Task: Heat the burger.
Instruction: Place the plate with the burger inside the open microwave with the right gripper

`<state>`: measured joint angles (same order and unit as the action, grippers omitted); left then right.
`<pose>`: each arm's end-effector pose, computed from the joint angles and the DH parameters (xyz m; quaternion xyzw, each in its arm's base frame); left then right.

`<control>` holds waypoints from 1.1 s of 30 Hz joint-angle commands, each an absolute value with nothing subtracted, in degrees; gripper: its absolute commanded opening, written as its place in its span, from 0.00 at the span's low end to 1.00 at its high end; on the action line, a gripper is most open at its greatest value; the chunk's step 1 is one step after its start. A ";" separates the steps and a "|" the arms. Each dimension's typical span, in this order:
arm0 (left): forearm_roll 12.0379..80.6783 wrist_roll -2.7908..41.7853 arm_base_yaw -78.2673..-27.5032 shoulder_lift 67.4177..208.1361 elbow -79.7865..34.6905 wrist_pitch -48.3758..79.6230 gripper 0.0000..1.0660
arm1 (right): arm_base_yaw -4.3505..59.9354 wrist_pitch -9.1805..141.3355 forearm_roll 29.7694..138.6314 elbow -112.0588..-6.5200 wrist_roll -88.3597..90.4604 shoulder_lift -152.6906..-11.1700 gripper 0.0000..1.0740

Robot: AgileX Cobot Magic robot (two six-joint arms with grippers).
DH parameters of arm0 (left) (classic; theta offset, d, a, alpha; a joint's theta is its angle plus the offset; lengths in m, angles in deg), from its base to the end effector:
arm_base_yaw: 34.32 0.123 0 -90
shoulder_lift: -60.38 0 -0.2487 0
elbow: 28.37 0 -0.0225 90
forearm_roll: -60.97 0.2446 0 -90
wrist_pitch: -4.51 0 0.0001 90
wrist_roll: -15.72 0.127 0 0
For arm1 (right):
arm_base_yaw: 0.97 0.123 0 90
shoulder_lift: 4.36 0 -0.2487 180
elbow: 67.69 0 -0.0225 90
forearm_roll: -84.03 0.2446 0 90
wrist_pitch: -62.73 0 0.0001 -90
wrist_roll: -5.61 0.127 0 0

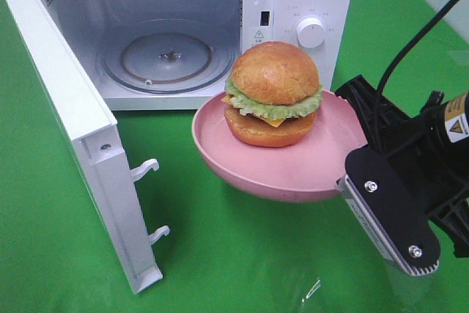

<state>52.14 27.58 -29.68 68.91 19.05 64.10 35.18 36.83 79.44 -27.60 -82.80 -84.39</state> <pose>0.0591 -0.0121 0.2617 0.0555 0.8416 0.0002 0.5373 0.2051 0.1444 0.1594 -0.8596 0.4185 -0.1531 0.2501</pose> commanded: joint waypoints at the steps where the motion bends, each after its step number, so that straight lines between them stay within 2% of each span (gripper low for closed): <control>1: 51.86 27.35 -29.68 67.65 19.22 64.10 0.94 | 35.18 40.09 78.47 -29.27 -83.43 -84.39 0.00; 21: 51.86 27.35 -29.68 67.65 19.22 64.10 0.94 | 35.18 45.59 70.85 -29.84 -80.05 -87.60 0.00; 33: 51.86 27.35 -29.68 67.65 19.22 64.10 0.94 | 37.88 48.46 66.50 -33.16 -76.67 -91.73 0.00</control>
<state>52.14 27.58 -29.68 68.91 19.05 64.10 37.76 44.28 68.04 -30.64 -78.28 -90.93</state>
